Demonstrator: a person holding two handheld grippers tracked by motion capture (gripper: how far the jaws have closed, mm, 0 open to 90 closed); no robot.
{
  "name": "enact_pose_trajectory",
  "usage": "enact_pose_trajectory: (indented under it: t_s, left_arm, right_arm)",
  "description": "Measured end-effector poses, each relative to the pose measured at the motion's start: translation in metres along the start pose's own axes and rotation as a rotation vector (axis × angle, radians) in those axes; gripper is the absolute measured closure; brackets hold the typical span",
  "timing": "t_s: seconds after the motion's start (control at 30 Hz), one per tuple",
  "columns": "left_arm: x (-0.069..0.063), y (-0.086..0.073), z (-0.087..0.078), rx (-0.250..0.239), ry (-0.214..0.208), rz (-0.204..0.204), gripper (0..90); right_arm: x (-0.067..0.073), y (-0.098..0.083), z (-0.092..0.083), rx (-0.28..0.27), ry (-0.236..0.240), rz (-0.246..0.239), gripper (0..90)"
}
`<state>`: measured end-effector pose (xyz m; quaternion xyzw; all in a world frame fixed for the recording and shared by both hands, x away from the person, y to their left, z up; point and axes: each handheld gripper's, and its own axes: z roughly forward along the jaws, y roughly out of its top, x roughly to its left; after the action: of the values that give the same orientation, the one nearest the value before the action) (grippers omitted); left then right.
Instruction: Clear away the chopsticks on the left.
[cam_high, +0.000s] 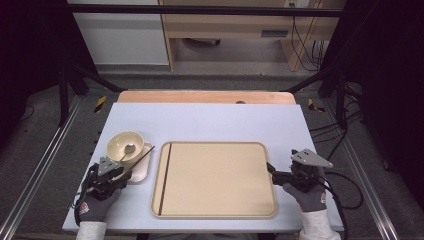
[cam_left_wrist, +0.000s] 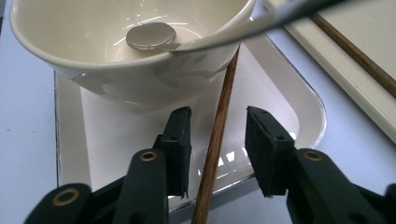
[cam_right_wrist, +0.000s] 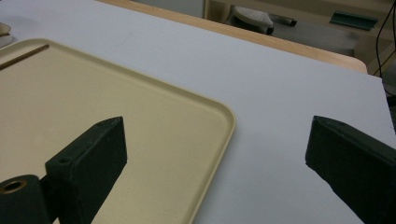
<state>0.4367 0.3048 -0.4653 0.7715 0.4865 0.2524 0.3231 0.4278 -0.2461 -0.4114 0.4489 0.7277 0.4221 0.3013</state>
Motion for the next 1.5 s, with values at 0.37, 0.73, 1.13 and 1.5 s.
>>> enact_pose_trajectory:
  t_s: [0.37,0.73,1.13,1.5]
  left_arm:
    - [0.001,0.000,0.002,0.010,-0.017,0.009,72.8]
    - [0.000,0.000,0.002,0.016,-0.028,0.023,82.0]
    - [-0.011,0.004,-0.001,0.015,-0.046,0.077,84.9]
    - [-0.024,0.009,-0.013,-0.019,-0.052,0.096,84.8]
  right_arm:
    - [0.000,0.000,0.000,-0.002,0.000,0.002,5.6]
    - [0.000,0.000,0.000,-0.002,0.000,0.002,5.7]
    - [-0.001,0.000,-0.001,-0.006,-0.003,0.000,5.7]
    - [-0.001,0.001,-0.003,-0.010,-0.003,0.004,5.6]
